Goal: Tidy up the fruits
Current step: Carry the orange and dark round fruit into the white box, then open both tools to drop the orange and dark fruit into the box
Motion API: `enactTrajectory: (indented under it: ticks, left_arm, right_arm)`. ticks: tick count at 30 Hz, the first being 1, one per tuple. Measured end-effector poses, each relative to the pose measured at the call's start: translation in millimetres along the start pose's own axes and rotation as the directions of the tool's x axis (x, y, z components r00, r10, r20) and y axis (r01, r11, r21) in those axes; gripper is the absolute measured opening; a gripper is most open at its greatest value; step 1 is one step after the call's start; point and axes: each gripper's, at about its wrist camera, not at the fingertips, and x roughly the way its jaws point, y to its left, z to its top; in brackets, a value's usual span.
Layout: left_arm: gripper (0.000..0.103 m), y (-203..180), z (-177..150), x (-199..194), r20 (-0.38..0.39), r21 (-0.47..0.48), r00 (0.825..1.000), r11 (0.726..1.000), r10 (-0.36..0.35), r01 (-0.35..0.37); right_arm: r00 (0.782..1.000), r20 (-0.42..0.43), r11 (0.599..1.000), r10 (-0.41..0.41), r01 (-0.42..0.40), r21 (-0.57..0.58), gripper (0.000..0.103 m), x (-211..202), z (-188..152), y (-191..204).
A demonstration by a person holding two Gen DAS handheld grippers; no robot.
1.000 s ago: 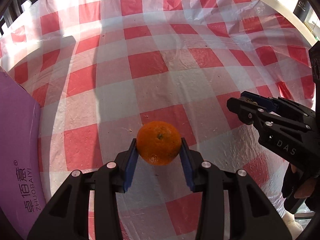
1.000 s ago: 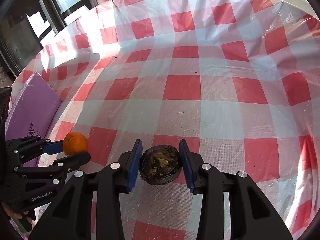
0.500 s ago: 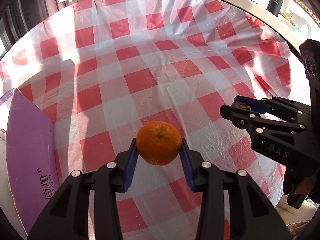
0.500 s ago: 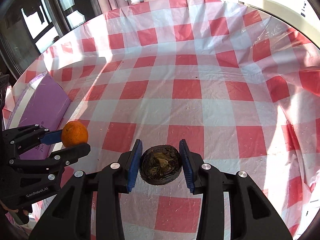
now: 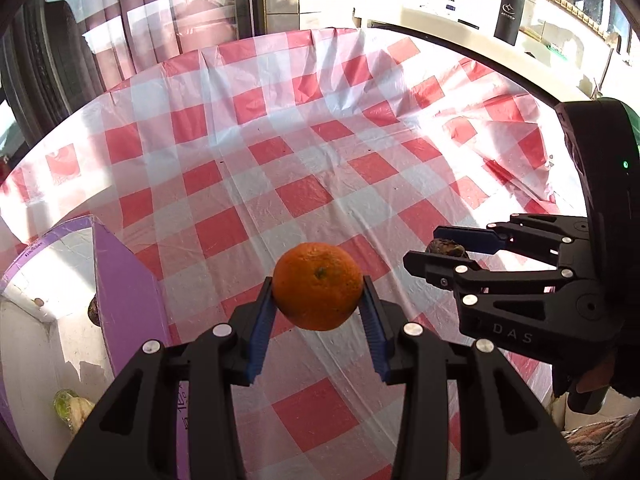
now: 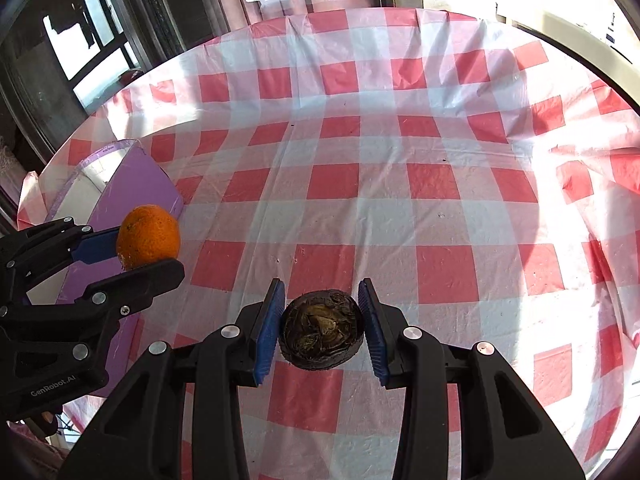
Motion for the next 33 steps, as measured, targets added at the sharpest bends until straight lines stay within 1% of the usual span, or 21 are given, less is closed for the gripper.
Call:
enactTrajectory:
  ticks: [5, 10, 17, 24, 30, 33]
  left_arm:
    - [0.041, 18, -5, -15, 0.027, 0.003, 1.0, 1.0, -0.012, 0.012]
    - [0.042, 44, -14, -25, 0.036, -0.013, 0.999, 1.0, -0.015, 0.015]
    - [0.042, 96, -32, -44, 0.051, -0.066, 0.998, 0.998, 0.025, -0.022]
    - [0.042, 149, -64, -60, 0.031, -0.169, 0.996, 0.983, 0.082, -0.076]
    - [0.042, 187, -92, -71, -0.015, -0.262, 0.989, 0.954, 0.145, -0.144]
    - [0.042, 204, -103, -75, -0.061, -0.293, 0.981, 0.936, 0.186, -0.196]
  right_arm:
    - [1.0, 0.007, 1.0, -0.004, 0.004, -0.003, 0.038, -5, -4, 26]
    - [1.0, 0.021, 1.0, -0.003, 0.003, 0.003, 0.038, -9, -5, 51]
    - [0.998, 0.062, 1.0, 0.024, -0.023, -0.021, 0.038, -14, 6, 97]
    - [0.996, 0.056, 0.989, 0.071, -0.064, -0.132, 0.038, -8, 14, 156]
    - [0.993, 0.033, 0.964, 0.115, -0.104, -0.245, 0.038, -4, 16, 204]
    - [0.989, 0.023, 0.941, 0.146, -0.131, -0.311, 0.038, -4, 15, 229]
